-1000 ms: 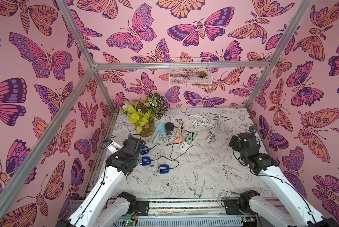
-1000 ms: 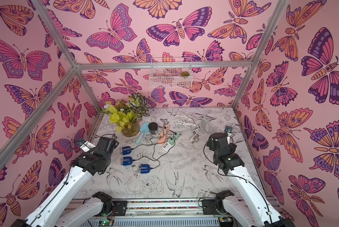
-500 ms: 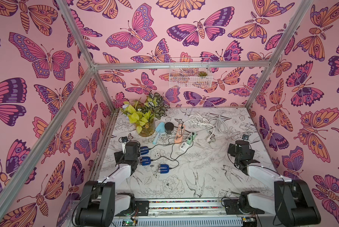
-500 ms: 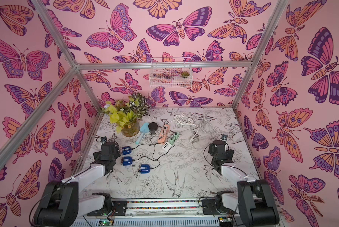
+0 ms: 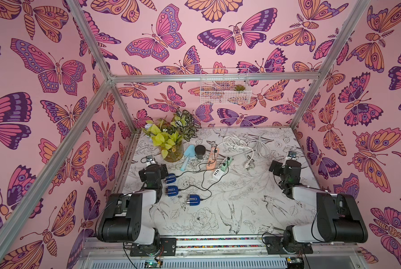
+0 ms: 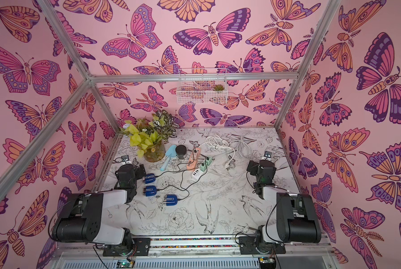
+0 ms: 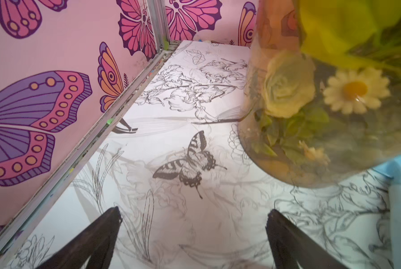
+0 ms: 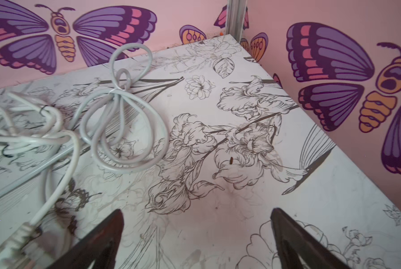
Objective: Charge the electric shaver
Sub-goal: Reset both arms
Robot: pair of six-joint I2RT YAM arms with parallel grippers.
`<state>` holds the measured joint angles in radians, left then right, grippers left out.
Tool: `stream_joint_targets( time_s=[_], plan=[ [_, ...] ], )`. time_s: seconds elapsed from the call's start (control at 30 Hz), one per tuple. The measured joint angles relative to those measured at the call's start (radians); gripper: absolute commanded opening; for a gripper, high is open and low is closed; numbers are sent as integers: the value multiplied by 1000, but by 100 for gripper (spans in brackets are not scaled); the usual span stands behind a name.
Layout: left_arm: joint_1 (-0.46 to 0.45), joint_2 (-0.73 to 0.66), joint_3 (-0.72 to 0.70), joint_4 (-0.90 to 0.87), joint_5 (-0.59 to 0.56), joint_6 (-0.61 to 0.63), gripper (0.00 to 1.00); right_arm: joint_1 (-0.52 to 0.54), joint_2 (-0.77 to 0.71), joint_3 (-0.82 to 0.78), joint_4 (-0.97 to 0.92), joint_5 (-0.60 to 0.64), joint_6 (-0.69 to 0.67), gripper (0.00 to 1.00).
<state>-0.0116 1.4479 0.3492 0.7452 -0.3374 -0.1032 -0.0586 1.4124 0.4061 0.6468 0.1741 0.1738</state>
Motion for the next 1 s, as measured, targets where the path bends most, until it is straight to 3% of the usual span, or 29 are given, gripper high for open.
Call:
stream_joint_targets(
  time_s=[0.1,0.23,0.33,0.6,1.0],
  plan=[
    [0,-16,-100,114,18,12,100,0,3,-95,146,-32,-9,99],
    [-3,-5,-131,210,55,34,99,0,152,-220,440,-49,-18,99],
    [-9,85,-122,330,75,55,99,0,113,-217,389,-57,-21,99],
    [29,90,-42,245,140,49,100,5,104,-43,316,-100,-44,99],
    [23,91,0,187,163,53,100,25,104,-40,226,-95,-56,99]
  ],
)
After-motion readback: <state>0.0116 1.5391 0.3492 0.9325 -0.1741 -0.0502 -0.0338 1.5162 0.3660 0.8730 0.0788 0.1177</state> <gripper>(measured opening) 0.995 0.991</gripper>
